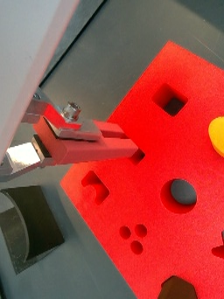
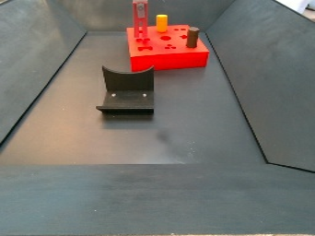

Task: Pick up the double-square object. Move up. Rotate the double-square object. Place the double-square object on the fixture. Regrasp the double-square object. Move to above the board. Insert the double-square object.
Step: Insert the double-square object.

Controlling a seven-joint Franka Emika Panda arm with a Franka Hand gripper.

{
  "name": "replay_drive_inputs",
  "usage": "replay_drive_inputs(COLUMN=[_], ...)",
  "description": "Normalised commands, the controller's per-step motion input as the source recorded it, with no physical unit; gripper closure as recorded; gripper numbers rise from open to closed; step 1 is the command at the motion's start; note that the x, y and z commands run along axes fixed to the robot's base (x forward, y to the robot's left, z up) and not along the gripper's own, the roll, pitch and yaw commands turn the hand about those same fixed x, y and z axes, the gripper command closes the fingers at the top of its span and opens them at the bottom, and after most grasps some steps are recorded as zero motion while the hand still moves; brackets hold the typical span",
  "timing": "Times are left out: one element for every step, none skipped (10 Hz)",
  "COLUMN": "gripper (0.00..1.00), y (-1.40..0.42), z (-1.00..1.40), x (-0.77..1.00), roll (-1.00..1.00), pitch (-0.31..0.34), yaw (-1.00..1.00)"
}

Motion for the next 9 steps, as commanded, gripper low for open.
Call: replay_drive_inputs(gripper=[1.00, 1.00, 1.00, 1.00, 1.00, 1.00, 1.00, 1.00, 1.00], y=[0.00, 0.00, 0.00, 0.00, 0.00, 0.03, 0.04, 0.00, -0.07], z=[-0.20, -0.32, -0.40, -0.48, -0.53, -0.55, -0.57, -0.63, -0.52], x=[-0.16, -0.14, 0.00, 0.13, 0.38, 0.55, 0.59, 0.51, 0.17], roll=[0.03, 0.05, 0.02, 0.03, 0.00, 0.00, 0.00, 0.03, 0.08], pitch=[0.000, 0.004, 0.017, 0.050, 0.059, 0.067, 0.076, 0.064, 0.000], yaw=[0.06, 0.14, 0.11, 0.06, 0.00, 0.00, -0.01, -0.02, -0.04])
